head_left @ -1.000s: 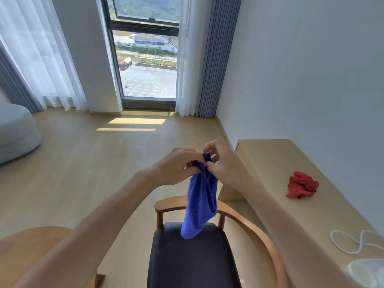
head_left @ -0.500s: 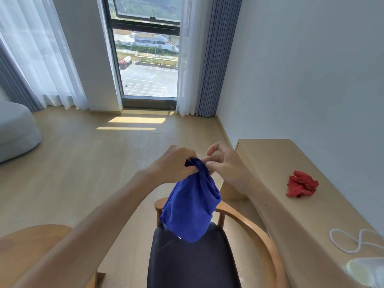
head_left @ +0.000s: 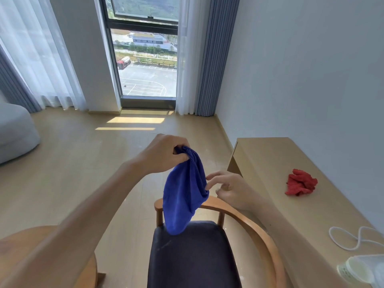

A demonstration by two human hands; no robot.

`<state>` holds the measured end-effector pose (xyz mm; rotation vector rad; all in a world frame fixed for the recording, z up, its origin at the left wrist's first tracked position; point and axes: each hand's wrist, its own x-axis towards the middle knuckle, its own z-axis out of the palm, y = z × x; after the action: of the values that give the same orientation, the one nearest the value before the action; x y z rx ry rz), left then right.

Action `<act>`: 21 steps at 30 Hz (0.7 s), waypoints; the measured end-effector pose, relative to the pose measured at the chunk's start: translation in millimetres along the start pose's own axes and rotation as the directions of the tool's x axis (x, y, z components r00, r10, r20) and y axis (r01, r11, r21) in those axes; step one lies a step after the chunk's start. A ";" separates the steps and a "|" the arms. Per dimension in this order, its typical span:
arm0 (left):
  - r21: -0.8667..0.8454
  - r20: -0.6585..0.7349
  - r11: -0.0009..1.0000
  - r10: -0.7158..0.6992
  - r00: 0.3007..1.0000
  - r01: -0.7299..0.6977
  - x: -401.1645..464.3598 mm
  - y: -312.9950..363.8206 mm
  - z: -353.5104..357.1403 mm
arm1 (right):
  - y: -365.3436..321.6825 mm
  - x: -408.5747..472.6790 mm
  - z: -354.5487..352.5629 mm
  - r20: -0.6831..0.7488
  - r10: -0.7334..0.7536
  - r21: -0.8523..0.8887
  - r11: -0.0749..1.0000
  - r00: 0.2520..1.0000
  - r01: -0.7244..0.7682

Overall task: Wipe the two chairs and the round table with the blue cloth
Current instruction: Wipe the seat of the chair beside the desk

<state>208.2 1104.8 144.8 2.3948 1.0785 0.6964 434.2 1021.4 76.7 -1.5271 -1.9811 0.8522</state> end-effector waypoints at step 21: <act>-0.020 0.042 1.000 0.019 0.999 -0.018 -6.5 0.4 -7.7 | 15.8 14.8 13.4 0.123 0.107 0.024 0.994 0.987 -0.110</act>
<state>200.1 1100.8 149.4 2.3951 1.0287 0.6569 431.4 1036.1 56.1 -1.6124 -1.9741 1.0386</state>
